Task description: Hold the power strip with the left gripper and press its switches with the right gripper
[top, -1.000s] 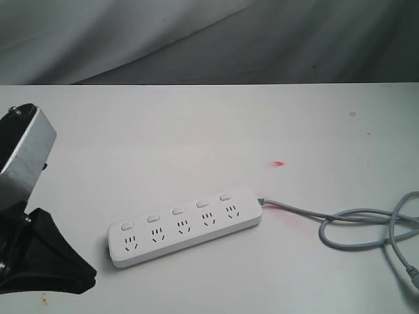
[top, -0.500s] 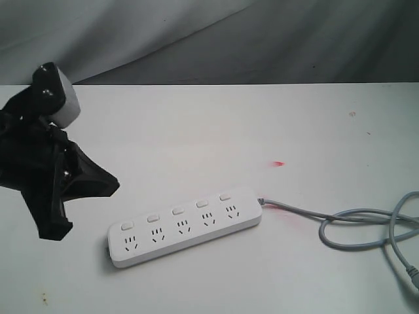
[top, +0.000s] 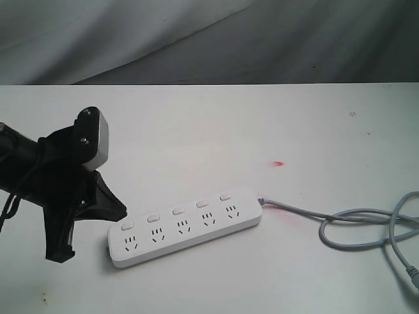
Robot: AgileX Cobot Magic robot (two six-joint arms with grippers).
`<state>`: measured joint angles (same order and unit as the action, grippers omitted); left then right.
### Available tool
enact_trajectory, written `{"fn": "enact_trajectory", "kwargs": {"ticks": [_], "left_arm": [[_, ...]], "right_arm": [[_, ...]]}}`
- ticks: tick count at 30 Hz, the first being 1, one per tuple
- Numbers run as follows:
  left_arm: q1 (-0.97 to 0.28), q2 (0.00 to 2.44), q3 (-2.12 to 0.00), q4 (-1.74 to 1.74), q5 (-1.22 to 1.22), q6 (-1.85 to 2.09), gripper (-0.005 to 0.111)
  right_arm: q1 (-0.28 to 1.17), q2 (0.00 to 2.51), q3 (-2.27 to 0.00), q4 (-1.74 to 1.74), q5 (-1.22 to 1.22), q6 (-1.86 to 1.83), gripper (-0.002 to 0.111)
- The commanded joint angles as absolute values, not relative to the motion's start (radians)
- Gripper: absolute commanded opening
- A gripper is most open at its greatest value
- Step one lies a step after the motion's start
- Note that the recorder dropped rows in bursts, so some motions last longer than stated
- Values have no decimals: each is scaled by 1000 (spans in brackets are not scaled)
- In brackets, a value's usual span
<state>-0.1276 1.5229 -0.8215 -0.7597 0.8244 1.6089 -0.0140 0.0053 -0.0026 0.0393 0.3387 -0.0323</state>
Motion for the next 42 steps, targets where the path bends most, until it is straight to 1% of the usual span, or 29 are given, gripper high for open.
{"fn": "enact_trajectory", "kwargs": {"ticks": [1, 3, 5, 6, 8, 13, 14, 15, 18, 23, 32, 36, 42], "left_arm": [[-92, 1577, -826, -828, 862, 1782, 1], [-53, 1599, -826, -873, 915, 1861, 3], [-14, 1621, -826, -896, 953, 1926, 11], [6, 1631, -826, -907, 972, 1960, 18], [37, 1646, -831, -909, 1004, 2014, 33], [45, 1674, -831, -914, 1027, 2045, 91], [40, 1678, -831, -913, 1022, 2045, 101], [30, 1695, -831, -907, 1010, 2042, 104], [30, 1733, -831, -909, 1002, 2042, 105], [30, 1793, -831, -987, 892, 2050, 105], [30, 1884, -831, -1088, 878, 2094, 105], [-8, 1921, -831, -1088, 797, 2094, 105], [-22, 1924, -838, -1101, 782, 2094, 105]], "right_arm": [[-22, 0, 0, 37, 334, -37, 0], [-22, 0, 0, 37, 334, -37, 0], [-22, 0, 0, 37, 334, -37, 0], [-22, 0, 0, 37, 334, -37, 0], [-22, 0, 0, 37, 334, -37, 0], [-22, 0, 0, 37, 334, -37, 0], [-22, 0, 0, 37, 334, -37, 0], [-22, 0, 0, 37, 334, -37, 0], [-22, 0, 0, 37, 334, -37, 0], [-22, 0, 0, 37, 334, -37, 0], [-22, 0, 0, 37, 334, -37, 0], [-22, 0, 0, 37, 334, -37, 0], [-22, 0, 0, 37, 334, -37, 0]]}}
